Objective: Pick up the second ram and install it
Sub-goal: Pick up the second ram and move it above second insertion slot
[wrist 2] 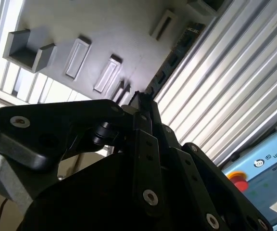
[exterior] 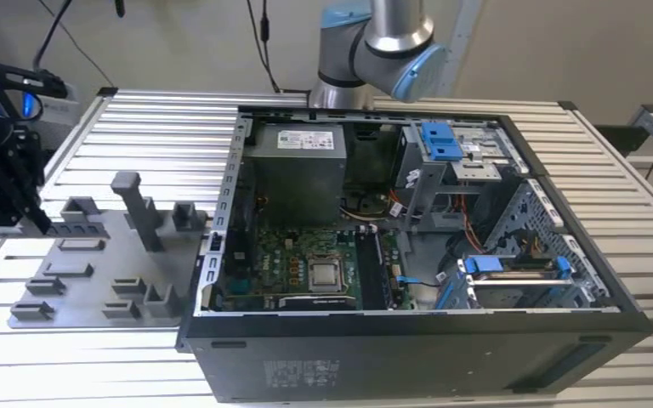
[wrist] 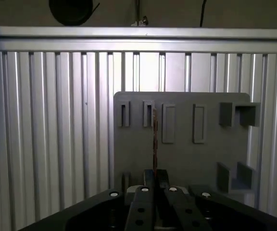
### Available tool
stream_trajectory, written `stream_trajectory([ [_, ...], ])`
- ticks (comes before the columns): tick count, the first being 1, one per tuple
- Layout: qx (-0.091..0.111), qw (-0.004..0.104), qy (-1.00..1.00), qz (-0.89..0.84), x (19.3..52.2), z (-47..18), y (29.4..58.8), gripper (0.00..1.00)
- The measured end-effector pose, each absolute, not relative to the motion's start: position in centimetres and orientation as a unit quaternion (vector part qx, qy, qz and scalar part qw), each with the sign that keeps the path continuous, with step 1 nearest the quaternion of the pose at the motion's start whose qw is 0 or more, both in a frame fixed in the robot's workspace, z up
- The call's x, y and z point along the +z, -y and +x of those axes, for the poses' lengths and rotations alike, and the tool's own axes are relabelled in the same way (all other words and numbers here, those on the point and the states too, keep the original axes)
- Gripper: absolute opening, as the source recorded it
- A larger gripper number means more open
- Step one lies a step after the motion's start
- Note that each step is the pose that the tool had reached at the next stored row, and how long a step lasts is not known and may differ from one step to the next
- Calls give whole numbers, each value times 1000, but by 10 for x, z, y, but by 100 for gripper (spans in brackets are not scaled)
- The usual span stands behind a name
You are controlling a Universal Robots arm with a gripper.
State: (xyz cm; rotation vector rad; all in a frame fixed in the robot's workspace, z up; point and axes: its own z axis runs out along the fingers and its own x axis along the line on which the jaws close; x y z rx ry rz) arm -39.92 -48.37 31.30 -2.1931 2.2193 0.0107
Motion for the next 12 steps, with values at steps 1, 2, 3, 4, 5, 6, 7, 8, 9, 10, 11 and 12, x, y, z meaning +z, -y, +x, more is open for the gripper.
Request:
stream_trajectory([
  [1, 3, 11, -711, -703, 314, -399, 484, 14],
  [2, 3, 11, -711, -703, 316, -399, 484, 14],
  [3, 3, 11, -711, -703, 317, -399, 484, 14],
  [4, 3, 11, -711, -703, 319, -399, 484, 14],
  [5, 3, 11, -711, -703, 320, -399, 484, 14],
  [6, 3, 11, -711, -703, 322, -399, 484, 14],
  [7, 3, 11, -711, -703, 323, -399, 484, 14],
  [8, 3, 12, -711, -703, 324, -399, 484, 14],
  [9, 2, 12, -711, -703, 326, -400, 484, 14],
  [10, 2, 12, -711, -703, 327, -400, 484, 14],
  [11, 2, 12, -711, -703, 328, -400, 484, 14],
  [12, 2, 12, -711, -703, 330, -400, 484, 14],
])
